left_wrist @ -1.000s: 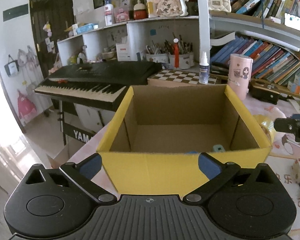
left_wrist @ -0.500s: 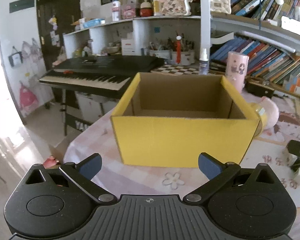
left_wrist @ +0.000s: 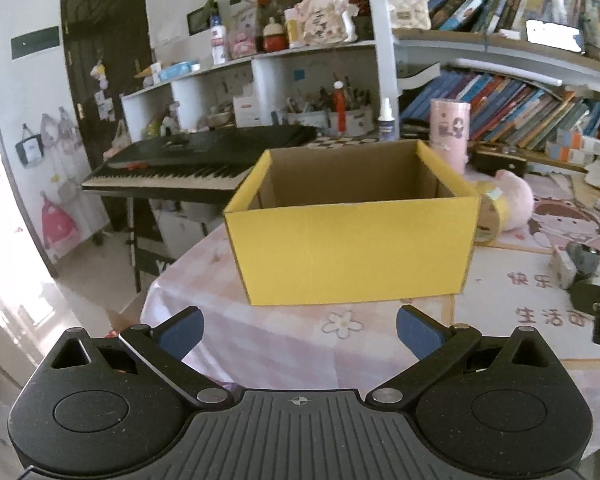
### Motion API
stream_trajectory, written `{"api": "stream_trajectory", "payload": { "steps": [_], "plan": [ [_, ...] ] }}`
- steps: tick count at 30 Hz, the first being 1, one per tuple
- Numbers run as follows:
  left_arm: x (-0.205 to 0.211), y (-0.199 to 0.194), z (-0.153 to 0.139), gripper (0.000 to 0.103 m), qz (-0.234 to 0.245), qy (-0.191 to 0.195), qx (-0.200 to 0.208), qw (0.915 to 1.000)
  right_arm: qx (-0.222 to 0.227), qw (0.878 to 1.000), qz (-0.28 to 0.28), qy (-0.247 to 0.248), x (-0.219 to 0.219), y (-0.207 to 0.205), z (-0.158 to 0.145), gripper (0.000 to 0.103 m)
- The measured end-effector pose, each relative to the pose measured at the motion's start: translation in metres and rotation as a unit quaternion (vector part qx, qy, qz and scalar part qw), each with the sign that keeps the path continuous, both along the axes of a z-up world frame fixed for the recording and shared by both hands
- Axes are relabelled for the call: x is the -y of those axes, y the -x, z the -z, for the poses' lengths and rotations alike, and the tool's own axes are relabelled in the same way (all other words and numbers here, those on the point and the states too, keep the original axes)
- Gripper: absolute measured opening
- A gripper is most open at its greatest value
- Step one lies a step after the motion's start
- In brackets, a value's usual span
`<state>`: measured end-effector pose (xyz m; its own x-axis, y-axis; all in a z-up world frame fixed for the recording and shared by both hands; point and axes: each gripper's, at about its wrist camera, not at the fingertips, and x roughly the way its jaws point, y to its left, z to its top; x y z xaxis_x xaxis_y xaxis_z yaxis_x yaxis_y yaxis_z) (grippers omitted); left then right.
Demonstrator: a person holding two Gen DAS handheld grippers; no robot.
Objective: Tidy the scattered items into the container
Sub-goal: 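Withdraw both tools from the box back toward the mat, then grasp the white charger block with the left tool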
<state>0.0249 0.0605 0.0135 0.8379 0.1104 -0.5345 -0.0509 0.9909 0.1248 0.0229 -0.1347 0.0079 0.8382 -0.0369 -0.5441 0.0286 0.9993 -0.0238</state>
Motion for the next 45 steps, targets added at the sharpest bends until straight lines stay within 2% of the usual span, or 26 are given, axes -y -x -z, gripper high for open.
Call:
{"api": "stream_trajectory", "payload": {
  "steps": [9,17,24,32,37,45],
  "plan": [
    [0.015,0.007,0.004,0.103,0.055,0.006,-0.037,0.9978,-0.014,1.0,0.021,-0.008,0.009,0.027,0.005,0.075],
    [0.036,0.011,0.01,0.103,0.105,0.018,-0.049,0.9931,-0.027,0.998,0.051,-0.005,0.029,0.043,0.01,0.075],
    [0.059,0.01,0.013,0.103,0.143,0.01,-0.05,0.9884,-0.033,0.995,0.089,-0.013,0.052,0.048,0.012,0.075],
    [0.089,-0.003,0.016,0.103,0.166,0.017,-0.065,0.9839,-0.039,0.994,0.098,-0.015,0.078,0.042,0.014,0.075],
    [0.117,-0.01,0.019,0.103,0.181,-0.002,-0.069,0.981,-0.045,0.993,0.103,-0.023,0.103,0.032,0.016,0.075],
    [0.151,-0.027,0.022,0.1,0.194,0.014,-0.084,0.9772,-0.05,0.994,0.093,-0.03,0.138,0.008,0.015,0.075]
  ]
}}
